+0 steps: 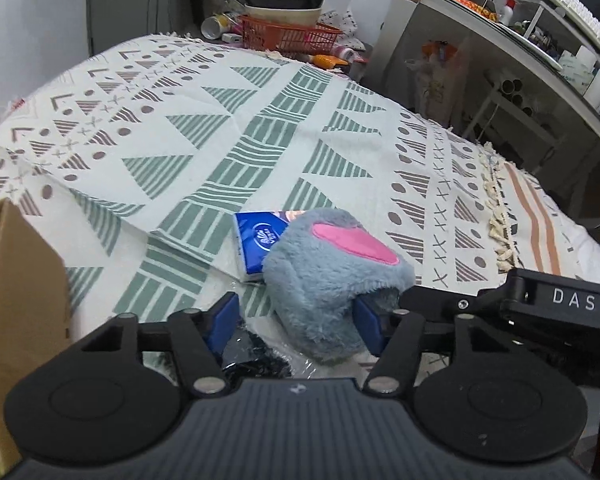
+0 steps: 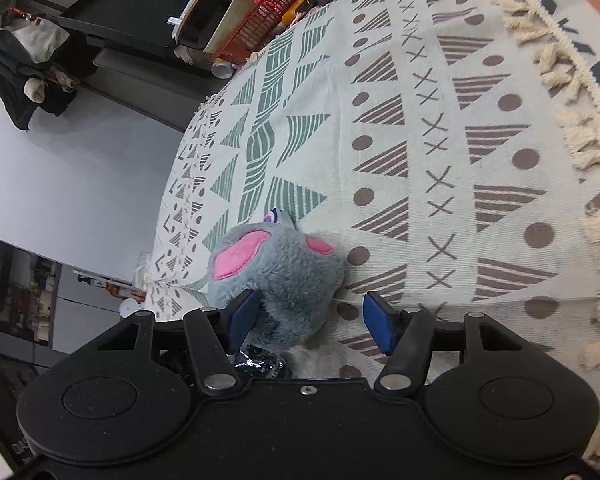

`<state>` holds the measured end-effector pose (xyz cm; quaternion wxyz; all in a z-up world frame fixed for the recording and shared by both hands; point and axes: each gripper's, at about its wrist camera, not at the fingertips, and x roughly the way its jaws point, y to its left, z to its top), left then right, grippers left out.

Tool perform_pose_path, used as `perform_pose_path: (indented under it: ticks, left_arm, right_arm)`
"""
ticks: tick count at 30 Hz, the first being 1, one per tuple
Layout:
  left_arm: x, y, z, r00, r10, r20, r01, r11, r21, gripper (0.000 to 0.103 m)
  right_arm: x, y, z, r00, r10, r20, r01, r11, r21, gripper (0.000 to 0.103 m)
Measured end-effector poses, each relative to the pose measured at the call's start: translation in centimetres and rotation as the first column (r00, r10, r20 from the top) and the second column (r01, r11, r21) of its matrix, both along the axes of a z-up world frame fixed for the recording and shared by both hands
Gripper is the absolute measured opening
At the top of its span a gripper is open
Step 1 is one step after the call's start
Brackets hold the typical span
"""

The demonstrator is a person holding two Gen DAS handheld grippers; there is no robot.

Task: Organize soft objects
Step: 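Close both tools on the grey plush mouse, then carry the grey plush mouse with both tools into the box and open them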

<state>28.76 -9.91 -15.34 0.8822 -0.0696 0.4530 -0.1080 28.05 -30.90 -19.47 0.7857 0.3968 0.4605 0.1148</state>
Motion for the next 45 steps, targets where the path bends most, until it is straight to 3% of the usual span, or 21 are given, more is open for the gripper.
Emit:
perform_pose_path:
  ticks: [3,5,7,12,19,29,45]
  left_arm:
    - [0.3,0.0,-0.2,1.0,-0.009,0.021,0.01,1.0,-0.025,0.057]
    - [0.5,-0.2,-0.4,0.999,-0.02,0.038,0.021,0.999,-0.026,0.053]
    - [0.8,-0.2,-0.6,0.999,-0.025,0.037,0.027,0.999,-0.042,0.04]
    - [0.9,0.1,-0.5,0.999,-0.015,0.032,0.017,0.997,-0.081,0.031]
    - [0.5,0.4,-0.1,1.0,-0.013,-0.009,0.012,0.989,-0.148,0.029]
    - [-0.8,1.3,1.0,0.999,0.021,-0.024,-0.025,0.983,-0.182,0.027]
    - [-4.6,2.4,5.7,0.999,0.02,0.046,-0.012,0.985,-0.173,0.027]
  right_arm:
    - [0.4,0.1,-0.3,1.0,-0.002,-0.001,0.002,1.0,0.017,0.059]
    - [0.6,0.1,-0.5,1.0,-0.002,0.004,0.002,1.0,0.029,0.059]
    - [0.7,0.2,-0.6,1.0,0.0,0.004,0.0,0.999,0.042,0.059]
    - [1.0,0.2,-1.0,1.0,-0.004,0.004,0.004,0.998,0.063,0.059]
    - [1.1,0.5,-0.9,1.0,-0.001,0.011,0.001,0.998,0.064,0.059]
    - [0.1,1.4,0.2,0.997,0.017,0.07,-0.019,0.999,0.026,0.032]
    - [-4.3,3.1,5.7,0.979,0.019,0.203,-0.01,0.999,-0.048,0.03]
